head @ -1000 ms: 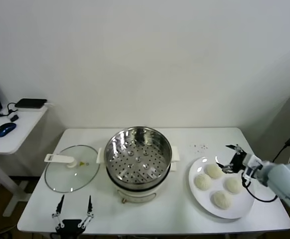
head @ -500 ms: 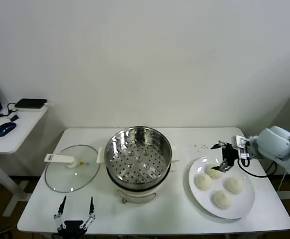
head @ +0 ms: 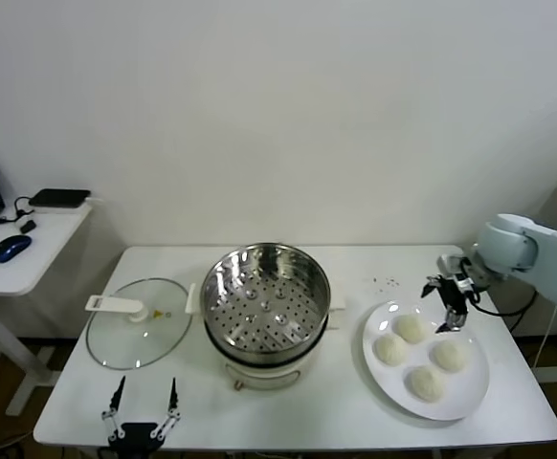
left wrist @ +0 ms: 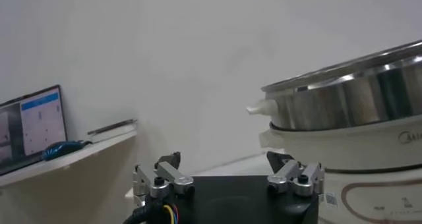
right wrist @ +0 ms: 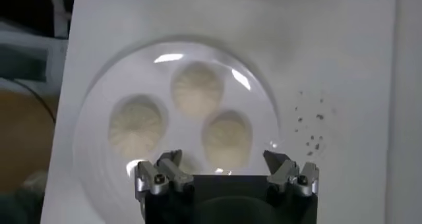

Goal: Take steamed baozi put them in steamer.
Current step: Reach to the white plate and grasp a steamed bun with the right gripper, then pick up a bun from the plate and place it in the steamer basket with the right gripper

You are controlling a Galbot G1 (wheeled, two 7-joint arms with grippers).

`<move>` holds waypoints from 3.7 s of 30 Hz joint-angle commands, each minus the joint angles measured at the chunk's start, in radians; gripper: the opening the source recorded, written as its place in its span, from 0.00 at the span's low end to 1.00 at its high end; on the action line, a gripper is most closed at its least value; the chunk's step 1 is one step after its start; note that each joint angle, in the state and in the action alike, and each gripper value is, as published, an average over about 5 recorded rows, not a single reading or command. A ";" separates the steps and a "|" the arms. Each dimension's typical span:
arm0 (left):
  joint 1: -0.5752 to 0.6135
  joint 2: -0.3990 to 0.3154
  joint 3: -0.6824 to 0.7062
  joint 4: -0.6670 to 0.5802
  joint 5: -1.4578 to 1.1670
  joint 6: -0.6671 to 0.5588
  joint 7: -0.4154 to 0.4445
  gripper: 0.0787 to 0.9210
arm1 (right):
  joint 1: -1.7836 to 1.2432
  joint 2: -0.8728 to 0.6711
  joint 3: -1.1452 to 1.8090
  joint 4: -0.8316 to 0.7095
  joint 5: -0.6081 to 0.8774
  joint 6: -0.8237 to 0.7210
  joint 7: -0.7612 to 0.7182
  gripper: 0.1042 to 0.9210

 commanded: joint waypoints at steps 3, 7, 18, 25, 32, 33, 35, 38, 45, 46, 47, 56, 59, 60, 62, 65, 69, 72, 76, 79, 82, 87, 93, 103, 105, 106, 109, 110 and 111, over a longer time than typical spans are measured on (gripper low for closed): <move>-0.004 0.002 -0.008 0.016 0.000 -0.002 0.000 0.88 | -0.098 0.071 -0.012 -0.119 -0.042 0.028 -0.005 0.88; -0.005 0.002 -0.013 0.016 0.000 -0.001 0.002 0.88 | -0.180 0.089 0.063 -0.159 -0.056 0.038 0.019 0.88; -0.007 -0.002 -0.014 0.017 0.002 0.000 0.004 0.88 | -0.270 0.137 0.165 -0.233 -0.085 0.087 0.083 0.88; -0.004 -0.004 -0.015 0.012 0.003 -0.001 0.006 0.88 | -0.281 0.157 0.175 -0.244 -0.083 0.091 0.095 0.88; -0.004 -0.005 -0.017 0.013 0.003 -0.001 0.007 0.88 | -0.294 0.159 0.174 -0.241 -0.091 0.085 0.091 0.88; -0.004 -0.005 -0.017 0.014 0.003 -0.001 0.007 0.88 | -0.296 0.160 0.177 -0.242 -0.093 0.085 0.094 0.88; -0.005 -0.006 -0.016 0.014 0.003 -0.001 0.007 0.88 | -0.299 0.162 0.184 -0.248 -0.098 0.085 0.101 0.88; -0.005 -0.006 -0.015 0.012 0.004 0.000 0.007 0.88 | -0.300 0.165 0.192 -0.255 -0.104 0.085 0.113 0.84; -0.006 -0.005 -0.015 0.011 0.003 0.000 0.007 0.88 | -0.297 0.169 0.193 -0.255 -0.104 0.084 0.117 0.71; -0.005 -0.004 -0.016 0.011 0.003 -0.001 0.007 0.88 | -0.296 0.168 0.192 -0.254 -0.103 0.084 0.116 0.70; -0.005 -0.004 -0.016 0.011 0.003 -0.001 0.007 0.88 | -0.295 0.168 0.191 -0.253 -0.103 0.084 0.115 0.69; -0.002 -0.001 -0.016 0.004 0.003 -0.002 0.006 0.88 | -0.203 0.144 0.131 -0.200 -0.059 0.080 0.108 0.67; 0.000 0.001 -0.017 0.001 0.003 -0.002 0.006 0.88 | -0.108 0.128 0.062 -0.161 -0.029 0.096 0.104 0.67; 0.000 0.001 -0.016 -0.001 0.003 -0.002 0.006 0.88 | -0.069 0.124 0.031 -0.147 -0.017 0.107 0.104 0.67; 0.001 0.002 -0.016 -0.004 0.004 -0.002 0.007 0.88 | 0.007 0.121 -0.028 -0.122 0.009 0.140 0.106 0.67; 0.001 0.003 -0.016 -0.007 0.005 -0.002 0.007 0.88 | 0.152 0.134 -0.141 -0.086 0.060 0.237 0.110 0.67; 0.002 0.002 -0.015 -0.009 0.007 -0.004 0.008 0.88 | 0.321 0.193 -0.287 -0.071 0.151 0.427 0.109 0.68; 0.002 0.001 -0.013 -0.008 0.008 -0.005 0.007 0.88 | 0.389 0.249 -0.334 -0.077 0.206 0.546 0.114 0.68; 0.001 -0.001 -0.010 -0.007 0.011 -0.008 0.007 0.88 | 0.434 0.328 -0.331 -0.087 0.218 0.681 0.131 0.68; 0.001 -0.002 -0.010 -0.010 0.012 -0.009 0.007 0.88 | 0.447 0.389 -0.316 -0.096 0.210 0.746 0.131 0.68; 0.001 -0.003 -0.010 -0.013 0.011 -0.010 0.007 0.88 | 0.441 0.449 -0.295 -0.121 0.192 0.799 0.125 0.68; -0.001 -0.006 -0.008 -0.011 0.010 -0.010 0.007 0.88 | 0.389 0.551 -0.219 -0.174 0.137 0.857 0.113 0.68; -0.005 -0.008 -0.007 -0.010 0.009 -0.009 0.007 0.88 | 0.307 0.690 -0.141 -0.271 0.093 0.898 0.108 0.68; -0.002 -0.007 -0.018 -0.013 -0.002 -0.013 0.005 0.88 | 0.178 0.831 -0.124 -0.396 0.096 0.906 0.089 0.68; -0.003 -0.008 -0.018 -0.014 -0.004 -0.012 0.005 0.88 | 0.153 0.841 -0.124 -0.412 0.090 0.903 0.083 0.68; -0.003 -0.008 -0.018 -0.013 -0.004 -0.012 0.005 0.88 | 0.142 0.845 -0.123 -0.420 0.085 0.902 0.080 0.68; -0.004 -0.008 -0.018 -0.012 -0.004 -0.012 0.005 0.88 | 0.110 0.855 -0.118 -0.450 0.063 0.900 0.075 0.68; -0.003 -0.008 -0.019 -0.011 -0.005 -0.013 0.005 0.88 | 0.100 0.858 -0.114 -0.462 0.056 0.900 0.075 0.68; -0.003 -0.007 -0.019 -0.011 -0.005 -0.014 0.005 0.88 | 0.091 0.861 -0.110 -0.473 0.050 0.899 0.074 0.68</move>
